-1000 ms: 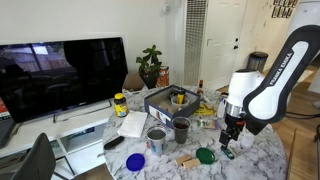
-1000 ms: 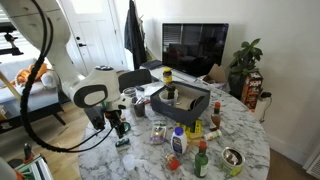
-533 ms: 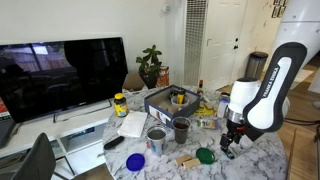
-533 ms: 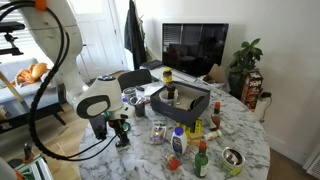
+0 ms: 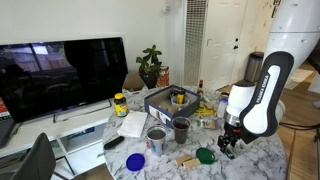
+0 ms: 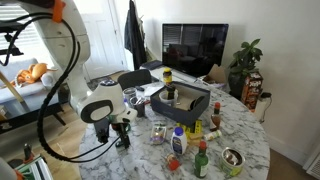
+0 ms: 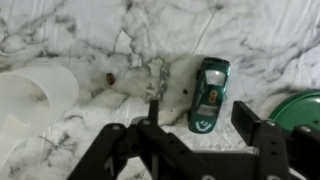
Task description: Put the toy car on the green lid then put the green lid on the clear cup on the table
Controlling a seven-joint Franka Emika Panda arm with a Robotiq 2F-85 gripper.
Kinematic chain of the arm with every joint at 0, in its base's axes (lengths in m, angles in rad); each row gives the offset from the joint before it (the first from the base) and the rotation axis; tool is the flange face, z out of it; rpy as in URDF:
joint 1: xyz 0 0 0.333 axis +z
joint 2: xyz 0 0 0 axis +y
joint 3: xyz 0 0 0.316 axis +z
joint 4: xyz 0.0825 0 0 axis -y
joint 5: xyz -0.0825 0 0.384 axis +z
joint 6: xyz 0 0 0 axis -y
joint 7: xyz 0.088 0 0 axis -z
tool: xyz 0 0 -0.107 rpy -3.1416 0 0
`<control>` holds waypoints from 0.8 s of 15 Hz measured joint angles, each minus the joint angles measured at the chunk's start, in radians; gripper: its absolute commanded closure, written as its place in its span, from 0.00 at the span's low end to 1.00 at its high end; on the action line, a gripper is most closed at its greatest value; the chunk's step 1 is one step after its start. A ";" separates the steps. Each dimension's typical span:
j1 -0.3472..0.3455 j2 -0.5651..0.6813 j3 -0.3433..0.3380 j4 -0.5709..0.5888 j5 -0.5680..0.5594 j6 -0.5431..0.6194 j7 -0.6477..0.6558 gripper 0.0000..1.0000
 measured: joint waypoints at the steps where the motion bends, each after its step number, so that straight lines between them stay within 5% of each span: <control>1: 0.000 0.007 0.001 0.006 0.000 0.000 0.006 0.63; 5: 0.002 0.023 0.000 0.022 0.000 0.001 0.015 0.92; 12: 0.062 -0.021 0.000 0.028 0.000 -0.009 0.036 0.92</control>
